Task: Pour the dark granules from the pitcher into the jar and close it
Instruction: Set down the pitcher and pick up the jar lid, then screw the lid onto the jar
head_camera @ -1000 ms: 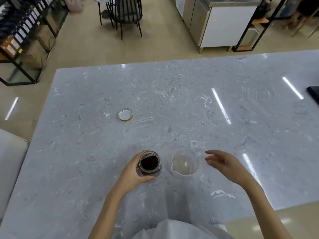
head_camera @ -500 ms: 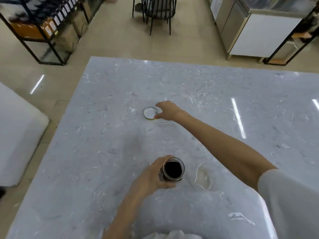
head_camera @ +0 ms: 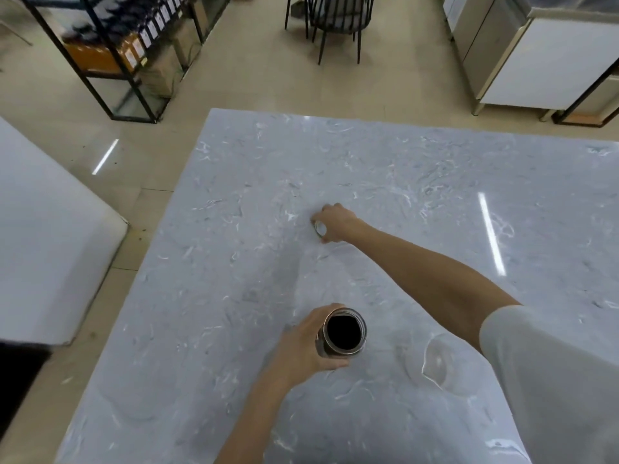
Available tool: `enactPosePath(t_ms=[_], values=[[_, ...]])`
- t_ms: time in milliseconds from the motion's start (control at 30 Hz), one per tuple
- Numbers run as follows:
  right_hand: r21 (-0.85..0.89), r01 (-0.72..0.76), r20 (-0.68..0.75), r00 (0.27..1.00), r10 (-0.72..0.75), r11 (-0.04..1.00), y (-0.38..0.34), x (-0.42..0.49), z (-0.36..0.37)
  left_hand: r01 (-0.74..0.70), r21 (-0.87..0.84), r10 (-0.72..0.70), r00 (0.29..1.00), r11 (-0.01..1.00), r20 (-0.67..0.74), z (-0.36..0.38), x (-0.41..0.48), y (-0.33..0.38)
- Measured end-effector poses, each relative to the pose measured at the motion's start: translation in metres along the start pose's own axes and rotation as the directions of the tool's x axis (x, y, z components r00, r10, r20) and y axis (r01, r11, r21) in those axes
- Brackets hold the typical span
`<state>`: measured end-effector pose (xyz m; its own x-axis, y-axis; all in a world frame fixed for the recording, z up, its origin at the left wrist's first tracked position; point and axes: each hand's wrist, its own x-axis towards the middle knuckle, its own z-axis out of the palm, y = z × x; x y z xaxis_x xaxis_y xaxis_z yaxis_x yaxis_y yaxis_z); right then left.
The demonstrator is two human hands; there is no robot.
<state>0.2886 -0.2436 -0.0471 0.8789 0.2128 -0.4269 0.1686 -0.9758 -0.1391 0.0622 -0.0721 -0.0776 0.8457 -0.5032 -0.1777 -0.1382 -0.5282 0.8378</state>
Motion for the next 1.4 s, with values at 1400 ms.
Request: enactPosePath(t_ms=[1400], values=[[0.684, 0.229, -0.314, 0.949, -0.004, 0.693, -0.025, -0.253, 0.081, 0.041, -0.172, -0.027, 0.996, 0.984, 0.085, -0.011, 0.007, 0.013]])
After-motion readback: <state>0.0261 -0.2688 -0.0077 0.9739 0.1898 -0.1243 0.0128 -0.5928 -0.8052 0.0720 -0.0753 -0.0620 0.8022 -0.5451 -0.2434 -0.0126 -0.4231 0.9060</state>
